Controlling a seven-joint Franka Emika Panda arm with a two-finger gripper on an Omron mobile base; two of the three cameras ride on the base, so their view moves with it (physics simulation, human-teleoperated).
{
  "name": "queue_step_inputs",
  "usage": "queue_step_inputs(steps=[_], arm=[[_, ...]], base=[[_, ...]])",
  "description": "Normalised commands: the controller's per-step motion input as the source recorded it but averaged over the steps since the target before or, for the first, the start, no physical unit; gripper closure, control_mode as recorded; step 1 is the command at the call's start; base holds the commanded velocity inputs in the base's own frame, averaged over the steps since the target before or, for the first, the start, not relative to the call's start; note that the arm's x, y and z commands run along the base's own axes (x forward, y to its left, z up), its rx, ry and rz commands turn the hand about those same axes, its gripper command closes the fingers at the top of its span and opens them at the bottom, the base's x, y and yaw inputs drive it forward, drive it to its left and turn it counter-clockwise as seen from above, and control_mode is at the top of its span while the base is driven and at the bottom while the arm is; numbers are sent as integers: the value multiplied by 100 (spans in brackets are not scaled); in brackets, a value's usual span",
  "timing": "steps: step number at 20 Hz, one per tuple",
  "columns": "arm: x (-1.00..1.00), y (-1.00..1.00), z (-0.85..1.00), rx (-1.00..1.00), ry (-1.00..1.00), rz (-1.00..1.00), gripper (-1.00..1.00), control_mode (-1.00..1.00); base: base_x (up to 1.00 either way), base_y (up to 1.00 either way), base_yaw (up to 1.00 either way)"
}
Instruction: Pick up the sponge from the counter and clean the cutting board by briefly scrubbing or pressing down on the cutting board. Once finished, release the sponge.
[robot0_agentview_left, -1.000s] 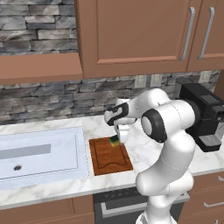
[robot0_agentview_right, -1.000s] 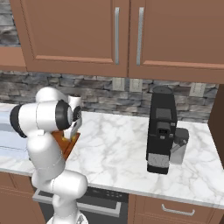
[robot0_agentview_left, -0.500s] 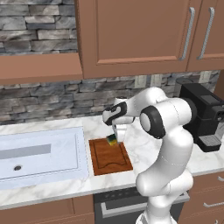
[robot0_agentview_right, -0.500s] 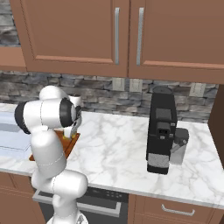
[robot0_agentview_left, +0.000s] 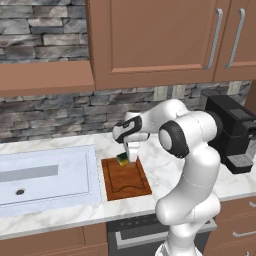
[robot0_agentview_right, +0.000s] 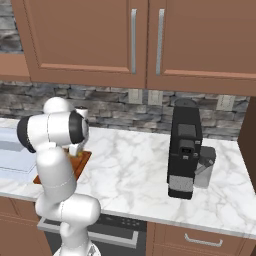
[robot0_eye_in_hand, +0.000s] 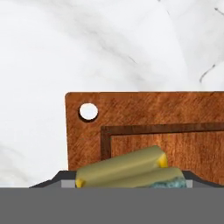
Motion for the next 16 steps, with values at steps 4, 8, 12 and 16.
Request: queue_step_inputs(steps=[4,8,12,16], arm=[[-4,80,-1,0,0,-2,100,-100],[-6,79,-14,0,0,-1,100,-100],[-22,62,-32,0,0,-1,100,-100],[-55,27,-52,1,0,0,100,-100]], base=[[0,0,0],[0,0,0],[0,0,0],[0,0,0]])
